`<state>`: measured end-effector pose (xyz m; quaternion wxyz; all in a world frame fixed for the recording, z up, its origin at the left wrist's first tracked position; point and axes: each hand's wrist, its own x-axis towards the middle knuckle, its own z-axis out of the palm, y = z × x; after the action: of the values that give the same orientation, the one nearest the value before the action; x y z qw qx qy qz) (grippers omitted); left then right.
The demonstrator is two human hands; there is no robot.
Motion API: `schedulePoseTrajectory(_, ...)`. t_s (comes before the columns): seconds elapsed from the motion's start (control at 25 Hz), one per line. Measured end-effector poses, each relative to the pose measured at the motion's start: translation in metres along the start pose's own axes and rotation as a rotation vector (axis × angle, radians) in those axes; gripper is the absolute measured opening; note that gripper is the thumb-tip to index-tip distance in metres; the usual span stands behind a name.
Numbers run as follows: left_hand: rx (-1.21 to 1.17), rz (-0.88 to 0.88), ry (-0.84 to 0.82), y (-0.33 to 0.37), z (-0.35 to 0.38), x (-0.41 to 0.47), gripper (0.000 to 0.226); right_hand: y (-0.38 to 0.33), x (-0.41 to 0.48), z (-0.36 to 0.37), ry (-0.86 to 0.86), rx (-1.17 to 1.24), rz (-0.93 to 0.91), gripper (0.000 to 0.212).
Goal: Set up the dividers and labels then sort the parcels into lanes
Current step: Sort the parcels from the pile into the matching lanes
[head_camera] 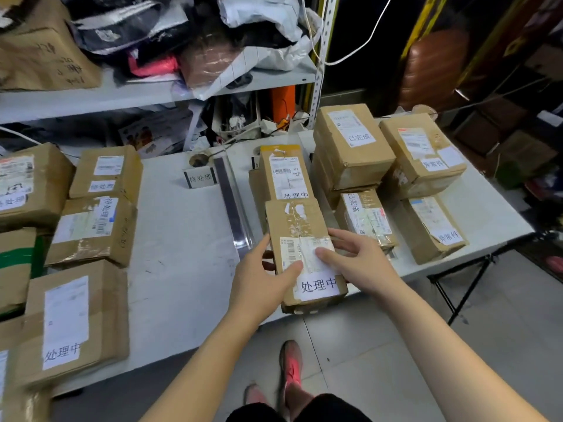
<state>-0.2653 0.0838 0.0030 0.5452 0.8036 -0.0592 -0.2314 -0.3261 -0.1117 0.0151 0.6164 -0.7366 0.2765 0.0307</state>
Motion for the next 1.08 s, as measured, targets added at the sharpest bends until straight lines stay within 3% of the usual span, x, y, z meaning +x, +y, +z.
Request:
schedulePoseTrajectory(0.32,0.049,-0.051,-0.054,-0.044,0.045,-0.026,0.05,0.06,-0.022,-0.005,-0.075,0.021,0.123,0.051)
schedulePoseTrajectory(0.68,-0.129,-0.281,0.133,-0.069,0.099,0.007,0.053,0.103,0.04,-0.006,-0.092,-0.104,0.053,0.055)
schedulePoseTrajectory(0.84,-0.17,-0.302,0.185,-0.091,0.108,0.02,0.064,0.12,0.057,-0.003,-0.073,-0.136,0.062,0.057)
schedulePoseTrajectory(1.08,-0.201,-0.323,0.231,-0.111,0.118,0.031,0.069,0.132,0.072,0.0,-0.178,-0.178,0.032,0.068)
